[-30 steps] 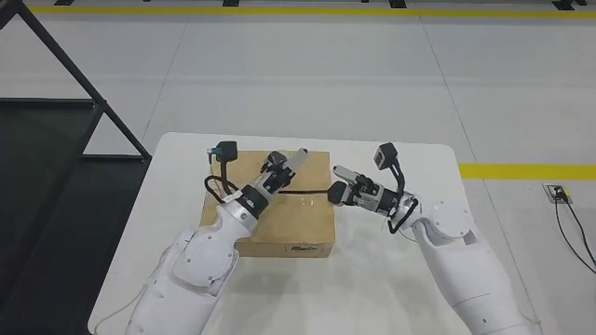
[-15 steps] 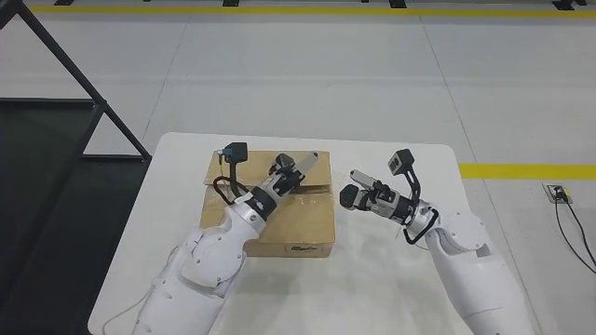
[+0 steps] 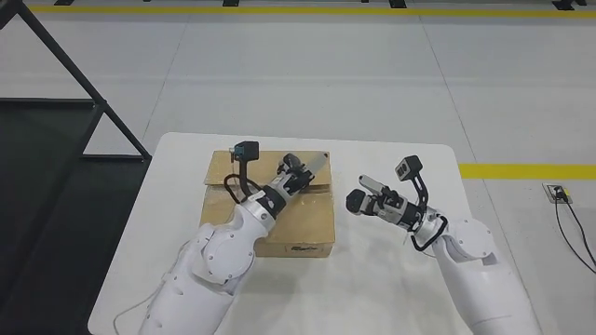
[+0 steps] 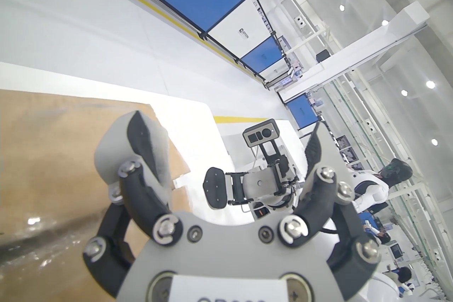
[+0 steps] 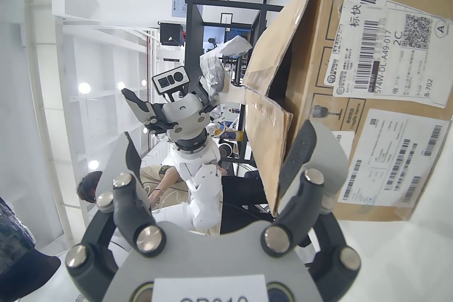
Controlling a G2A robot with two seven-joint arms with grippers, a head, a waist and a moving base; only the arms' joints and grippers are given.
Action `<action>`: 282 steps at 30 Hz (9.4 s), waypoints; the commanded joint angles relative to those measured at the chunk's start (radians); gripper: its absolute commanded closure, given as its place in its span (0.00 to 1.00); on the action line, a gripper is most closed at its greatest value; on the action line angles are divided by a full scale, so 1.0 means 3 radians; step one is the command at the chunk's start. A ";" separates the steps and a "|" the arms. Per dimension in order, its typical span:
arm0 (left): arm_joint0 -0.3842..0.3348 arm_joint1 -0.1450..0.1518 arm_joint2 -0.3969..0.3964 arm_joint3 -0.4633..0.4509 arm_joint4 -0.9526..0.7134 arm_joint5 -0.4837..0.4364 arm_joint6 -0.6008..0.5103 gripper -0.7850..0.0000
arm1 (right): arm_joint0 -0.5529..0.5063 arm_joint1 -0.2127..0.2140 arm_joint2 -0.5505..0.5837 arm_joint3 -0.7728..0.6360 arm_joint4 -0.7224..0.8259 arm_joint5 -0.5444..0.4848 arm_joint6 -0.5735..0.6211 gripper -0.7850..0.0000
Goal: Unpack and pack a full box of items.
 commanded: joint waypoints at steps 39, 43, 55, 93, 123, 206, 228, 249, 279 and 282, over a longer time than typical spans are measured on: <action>-0.0193 -0.0218 0.0319 0.0158 0.0239 0.0056 -0.0027 0.00 | -0.0021 0.0064 -0.0037 0.0080 0.0126 -0.0067 -0.0018 0.00; -0.0199 -0.0236 0.0331 0.0179 0.0264 0.0052 -0.0027 0.00 | -0.0033 0.0072 -0.0029 0.0089 0.0141 -0.0082 -0.0011 0.00; -0.0035 -0.0235 0.0161 -0.0264 0.0150 -0.0022 -0.0151 0.00 | -0.0085 0.0098 0.0017 0.0025 0.0194 -0.0126 -0.0036 0.00; 0.1285 0.0175 -0.2551 -0.0744 -0.0841 -0.0792 -0.1226 0.00 | -0.0060 0.0242 -0.0203 -0.0241 -0.0954 0.0060 0.0217 0.00; 0.1320 0.0267 -0.2467 -0.0726 -0.0897 -0.0801 -0.1046 0.00 | 0.0375 0.0149 -0.0406 0.0394 0.0300 -0.0648 0.0924 0.00; 0.1403 0.0437 -0.2210 -0.0523 -0.0961 -0.0878 -0.0837 0.00 | 0.0873 -0.0061 -0.0626 0.0827 0.1780 0.0496 0.0650 0.00; 0.1476 0.0469 -0.2200 -0.0573 -0.0972 -0.0889 -0.0801 0.00 | -0.0080 0.0299 0.0033 -0.0331 -0.0418 0.0077 0.0214 0.00; 0.1536 0.0493 -0.2165 -0.0676 -0.0899 -0.0841 -0.0750 0.00 | 0.0634 0.0041 -0.0623 0.0944 0.0554 -0.0516 0.0832 0.00; 0.1526 0.0529 -0.2233 -0.0582 -0.1005 -0.0906 -0.0701 0.00 | 0.0555 0.0150 -0.0589 0.0125 -0.0210 -0.0356 0.0586 0.00; 0.1533 0.0532 -0.2239 -0.0577 -0.1016 -0.0918 -0.0700 0.00 | 0.0482 0.0199 -0.0498 0.0182 -0.0419 -0.0231 0.0516 0.00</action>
